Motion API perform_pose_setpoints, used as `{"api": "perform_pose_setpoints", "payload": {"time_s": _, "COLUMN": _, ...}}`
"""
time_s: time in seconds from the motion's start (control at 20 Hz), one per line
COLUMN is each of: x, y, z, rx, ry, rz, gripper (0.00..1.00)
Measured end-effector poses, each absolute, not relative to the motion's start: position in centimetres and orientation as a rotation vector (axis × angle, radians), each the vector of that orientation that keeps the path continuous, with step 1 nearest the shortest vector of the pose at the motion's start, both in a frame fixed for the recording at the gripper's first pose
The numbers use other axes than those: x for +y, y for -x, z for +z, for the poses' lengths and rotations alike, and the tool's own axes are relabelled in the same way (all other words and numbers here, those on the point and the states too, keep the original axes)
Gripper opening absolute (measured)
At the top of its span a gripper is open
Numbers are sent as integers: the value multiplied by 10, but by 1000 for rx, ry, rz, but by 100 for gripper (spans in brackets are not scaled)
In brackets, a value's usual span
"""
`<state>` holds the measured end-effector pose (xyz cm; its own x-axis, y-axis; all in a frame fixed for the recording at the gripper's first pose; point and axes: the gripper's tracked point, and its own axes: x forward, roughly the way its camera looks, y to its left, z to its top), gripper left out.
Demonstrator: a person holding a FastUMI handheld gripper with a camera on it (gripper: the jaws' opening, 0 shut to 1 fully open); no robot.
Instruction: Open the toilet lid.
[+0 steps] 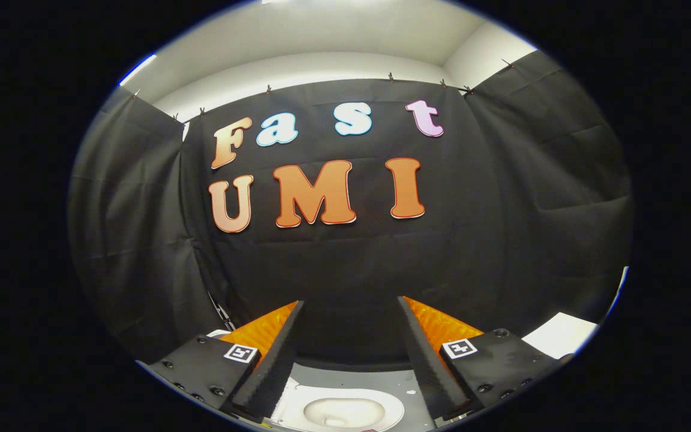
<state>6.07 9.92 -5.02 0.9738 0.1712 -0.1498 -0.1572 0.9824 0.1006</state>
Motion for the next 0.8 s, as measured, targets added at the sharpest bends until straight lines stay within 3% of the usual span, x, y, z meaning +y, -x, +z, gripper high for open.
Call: {"api": "perform_pose_setpoints", "payload": {"time_s": 0.8, "x": 44, "y": -57, "z": -46, "rx": 148, "ry": -103, "rz": 106, "gripper": 96}}
